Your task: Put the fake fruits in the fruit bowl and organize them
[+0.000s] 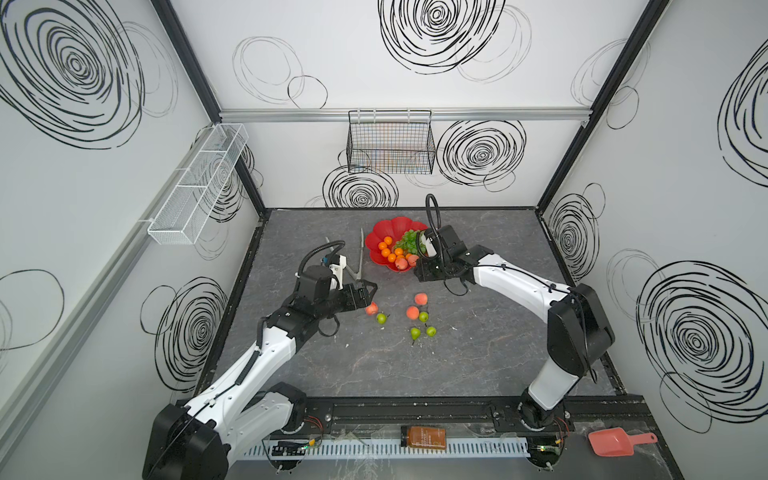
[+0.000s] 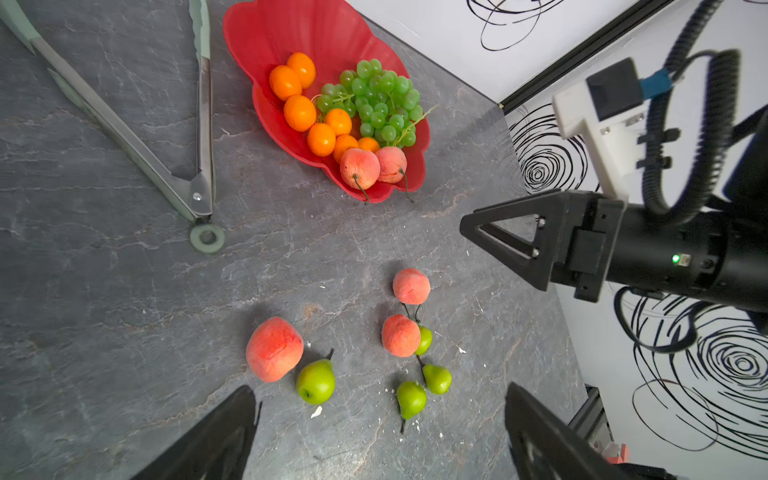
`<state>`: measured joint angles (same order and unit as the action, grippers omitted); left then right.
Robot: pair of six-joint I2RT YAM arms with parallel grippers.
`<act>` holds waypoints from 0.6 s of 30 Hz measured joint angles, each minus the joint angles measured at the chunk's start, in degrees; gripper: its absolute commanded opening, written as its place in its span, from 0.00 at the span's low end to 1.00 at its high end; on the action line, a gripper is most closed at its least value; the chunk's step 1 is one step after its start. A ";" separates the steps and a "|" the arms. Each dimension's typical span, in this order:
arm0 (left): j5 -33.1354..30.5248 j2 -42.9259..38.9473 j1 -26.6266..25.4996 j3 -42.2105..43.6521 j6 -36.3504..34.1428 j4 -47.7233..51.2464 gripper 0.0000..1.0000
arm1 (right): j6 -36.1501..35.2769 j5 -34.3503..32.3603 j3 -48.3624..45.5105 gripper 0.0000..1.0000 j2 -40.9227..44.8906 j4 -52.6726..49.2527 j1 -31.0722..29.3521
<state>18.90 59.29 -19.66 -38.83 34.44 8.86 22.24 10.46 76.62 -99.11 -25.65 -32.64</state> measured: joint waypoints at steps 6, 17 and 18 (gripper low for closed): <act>2.32 4.98 2.25 -2.34 -0.92 -1.27 0.96 | -0.87 0.00 5.46 0.55 -4.31 -1.11 0.68; 2.47 6.29 -1.14 -4.02 -3.63 -1.29 0.96 | -1.40 1.40 0.26 0.60 -5.95 -1.36 0.76; 2.47 6.29 -1.51 -4.02 -3.67 -1.31 0.96 | -1.36 1.73 -0.92 0.61 -5.95 -1.36 0.72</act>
<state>21.37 65.58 -21.17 -42.85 30.76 7.55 20.88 12.19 75.70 -105.06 -27.00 -31.92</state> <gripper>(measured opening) 0.959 0.597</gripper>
